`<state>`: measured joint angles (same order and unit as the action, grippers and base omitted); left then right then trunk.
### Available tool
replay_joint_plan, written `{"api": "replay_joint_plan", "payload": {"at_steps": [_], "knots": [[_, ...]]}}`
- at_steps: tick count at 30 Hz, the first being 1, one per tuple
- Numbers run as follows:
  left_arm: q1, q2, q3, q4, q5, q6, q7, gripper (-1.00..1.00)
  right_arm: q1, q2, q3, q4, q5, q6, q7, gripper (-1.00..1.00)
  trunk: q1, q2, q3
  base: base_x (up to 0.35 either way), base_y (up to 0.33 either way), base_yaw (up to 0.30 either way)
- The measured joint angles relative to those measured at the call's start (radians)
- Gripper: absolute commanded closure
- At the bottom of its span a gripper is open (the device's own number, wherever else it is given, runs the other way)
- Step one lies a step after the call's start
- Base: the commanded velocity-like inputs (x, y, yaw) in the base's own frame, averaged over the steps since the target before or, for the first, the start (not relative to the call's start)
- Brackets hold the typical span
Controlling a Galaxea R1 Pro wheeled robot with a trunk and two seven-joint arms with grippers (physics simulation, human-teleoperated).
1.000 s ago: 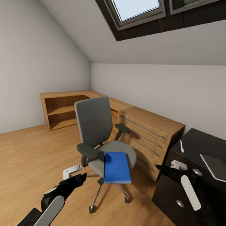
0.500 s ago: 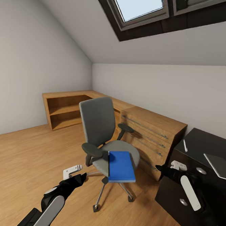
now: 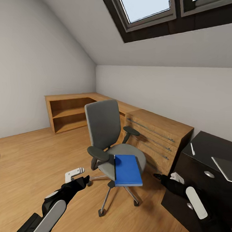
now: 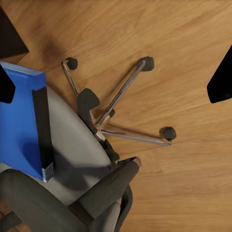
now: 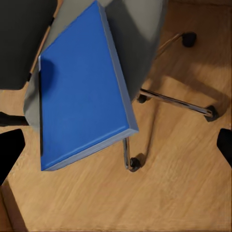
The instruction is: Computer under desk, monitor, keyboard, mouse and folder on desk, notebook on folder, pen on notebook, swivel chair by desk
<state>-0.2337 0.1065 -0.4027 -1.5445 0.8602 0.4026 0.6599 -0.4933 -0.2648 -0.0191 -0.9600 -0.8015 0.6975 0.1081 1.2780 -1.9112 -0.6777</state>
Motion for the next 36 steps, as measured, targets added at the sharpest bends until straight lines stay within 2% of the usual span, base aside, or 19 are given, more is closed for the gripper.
{"api": "replay_joint_plan", "payload": {"at_steps": [3,9,12,14,15,20,36], "knots": [[0.0,-0.001,0.003,-0.005,0.0,0.0,0.001,-1.0,0.0,-0.001,-0.002,0.06,-0.056,0.0,0.079,-1.0,0.011,-0.021,-0.009,-0.001,0.003,0.0],[0.0,-0.001,0.029,-0.007,0.001,0.0,0.003,-1.0,0.0,-0.002,-0.007,0.126,-0.1,-0.001,0.177,-1.0,0.034,-0.063,-0.028,0.0,0.001,0.0],[0.0,-0.001,0.037,-0.008,0.001,0.0,0.003,-1.0,0.0,-0.002,-0.02,0.136,-0.107,-0.003,0.199,-1.0,0.046,-0.084,-0.038,0.0,0.0,0.0],[0.0,-0.002,0.041,-0.008,0.001,0.0,0.004,-1.0,0.0,-0.002,-0.045,0.14,-0.11,-0.005,0.212,-1.0,0.054,-0.098,-0.044,0.0,0.0,0.0],[0.0,-0.002,0.044,-0.007,0.002,0.0,0.004,-1.0,0.0,-0.002,-0.081,0.143,-0.111,-0.006,0.225,-1.0,0.057,-0.105,-0.047,0.0,0.0,0.0],[0.0,-0.003,0.046,-0.006,0.002,0.001,0.004,-1.0,0.0,-0.002,-0.111,0.147,-0.111,-0.004,0.248,-1.0,0.077,-0.14,-0.063,0.0,0.0,0.0],[0.0,-0.001,0.048,-0.006,0.0,-0.002,0.005,-1.0,0.0,0.004,-0.114,0.15,-0.11,-0.007,0.255,-1.0,0.138,-0.252,-0.113,0.0,0.0,0.0]]}}
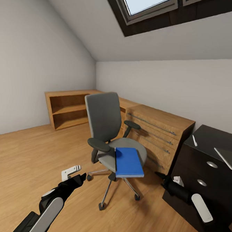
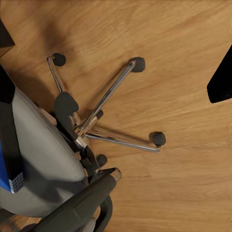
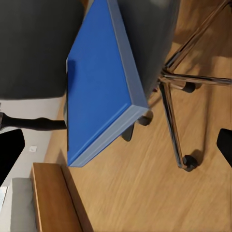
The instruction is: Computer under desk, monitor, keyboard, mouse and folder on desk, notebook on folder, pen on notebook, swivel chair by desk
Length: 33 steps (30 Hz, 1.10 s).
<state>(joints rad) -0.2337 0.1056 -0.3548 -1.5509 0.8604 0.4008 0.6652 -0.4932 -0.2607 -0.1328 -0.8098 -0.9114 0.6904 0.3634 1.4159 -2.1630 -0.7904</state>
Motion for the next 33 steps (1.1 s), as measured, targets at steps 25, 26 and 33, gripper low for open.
{"api": "replay_joint_plan", "payload": {"at_steps": [25,26,33], "knots": [[0.054,0.0,0.007,-0.065,0.011,0.003,0.015,-1.0,0.0,0.063,-0.004,0.0,-0.064,-0.011,0.001,-1.0,0.096,-0.175,-0.078,0.0,0.0,0.0],[0.054,0.0,0.007,-0.065,0.011,0.003,0.015,-1.0,0.0,0.063,-0.005,0.0,-0.064,-0.011,0.001,-1.0,0.1,-0.182,-0.081,0.0,0.0,0.0],[0.054,-0.001,0.011,-0.063,0.01,0.003,0.017,-1.0,0.0,0.065,-0.005,0.0,-0.064,-0.011,0.002,-1.0,0.127,-0.231,-0.103,0.0,0.0,0.0]]}}
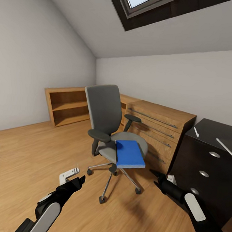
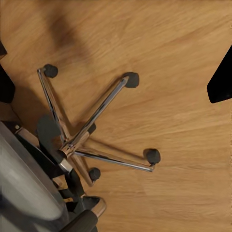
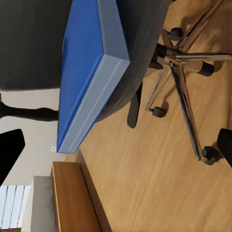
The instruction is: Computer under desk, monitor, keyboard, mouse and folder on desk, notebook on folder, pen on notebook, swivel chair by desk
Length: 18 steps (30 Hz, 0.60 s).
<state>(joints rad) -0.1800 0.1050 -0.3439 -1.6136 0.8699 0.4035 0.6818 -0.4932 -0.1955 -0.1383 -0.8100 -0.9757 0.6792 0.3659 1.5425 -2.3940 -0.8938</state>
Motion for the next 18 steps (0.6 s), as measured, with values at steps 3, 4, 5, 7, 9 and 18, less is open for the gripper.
{"api": "replay_joint_plan", "payload": {"at_steps": [3,4,5,7,9,18], "knots": [[0.0,0.0,0.009,0.001,0.0,0.0,0.0,-1.0,0.0,0.0,0.0,0.0,0.0,0.0,0.0,-1.0,0.012,-0.021,-0.009,0.0,0.0,0.0],[0.0,-0.001,0.012,0.001,0.0,0.0,0.0,-1.0,0.0,0.0,0.0,0.0,0.0,0.0,0.0,-1.0,0.015,-0.028,-0.013,0.0,0.0,0.0],[0.0,-0.001,0.015,0.002,0.0,0.0,0.0,-1.0,0.0,0.0,0.0,0.0,0.0,0.0,0.0,-1.0,0.019,-0.035,-0.016,0.0,0.0,0.0],[0.0,-0.001,0.019,0.002,0.0,0.0,0.0,-1.0,0.0,0.0,0.0,0.0,0.0,0.0,0.0,-1.0,0.027,-0.049,-0.022,0.0,0.0,0.0],[0.0,-0.001,0.022,0.002,0.0,0.0,0.0,-1.0,0.0,0.0,-0.001,0.0,0.0,0.0,0.0,-1.0,0.035,-0.063,-0.028,0.0,0.0,0.0],[0.0,-0.002,0.025,0.003,0.0,0.0,0.0,-1.0,0.0,0.0,0.0,0.0,-0.001,0.0,0.002,-1.0,0.059,-0.106,-0.059,0.0,0.0,0.0]]}}
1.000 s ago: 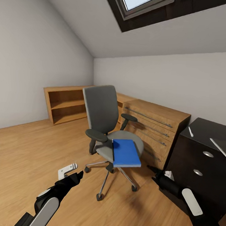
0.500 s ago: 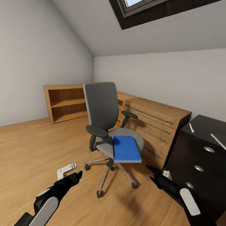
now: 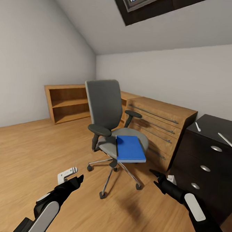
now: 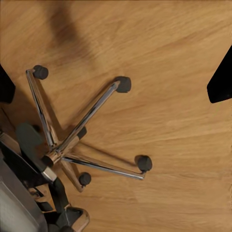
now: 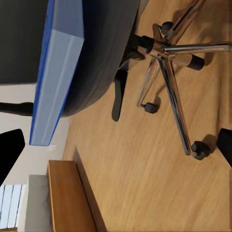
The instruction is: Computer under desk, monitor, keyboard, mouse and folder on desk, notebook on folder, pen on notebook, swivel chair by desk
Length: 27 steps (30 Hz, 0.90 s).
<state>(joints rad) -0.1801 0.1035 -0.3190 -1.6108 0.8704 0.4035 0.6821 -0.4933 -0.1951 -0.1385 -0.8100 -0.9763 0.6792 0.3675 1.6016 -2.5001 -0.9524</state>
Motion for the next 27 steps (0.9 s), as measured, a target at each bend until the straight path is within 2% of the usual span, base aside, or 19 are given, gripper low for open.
{"api": "replay_joint_plan", "payload": {"at_steps": [3,8,10,16,27], "knots": [[0.0,0.0,0.0,0.0,0.0,0.0,0.0,-1.0,0.0,0.0,0.0,0.0,0.0,0.0,0.0,-1.0,0.001,-0.001,-0.012,0.0,0.0,0.0],[0.0,0.001,0.0,0.001,0.001,0.0,-0.003,-1.0,0.0,0.001,0.002,-0.002,-0.002,0.001,0.004,-1.0,0.001,-0.001,-0.012,0.0,0.0,0.0],[0.0,0.004,0.0,0.005,0.001,0.0,-0.006,-1.0,0.0,0.002,0.004,-0.002,-0.004,0.003,0.065,-1.0,0.001,-0.001,-0.012,0.003,0.0,0.0],[0.0,0.004,-0.001,0.007,0.001,-0.001,-0.006,-1.0,0.0,0.011,0.002,0.0,-0.003,0.004,0.12,-1.0,0.001,-0.001,-0.012,0.096,0.0,0.0],[0.0,0.005,-0.002,0.012,-0.005,-0.001,-0.006,-1.0,0.0,0.012,0.001,0.0,-0.003,0.004,0.13,-1.0,0.001,-0.001,-0.012,0.114,0.0,0.0]]}}
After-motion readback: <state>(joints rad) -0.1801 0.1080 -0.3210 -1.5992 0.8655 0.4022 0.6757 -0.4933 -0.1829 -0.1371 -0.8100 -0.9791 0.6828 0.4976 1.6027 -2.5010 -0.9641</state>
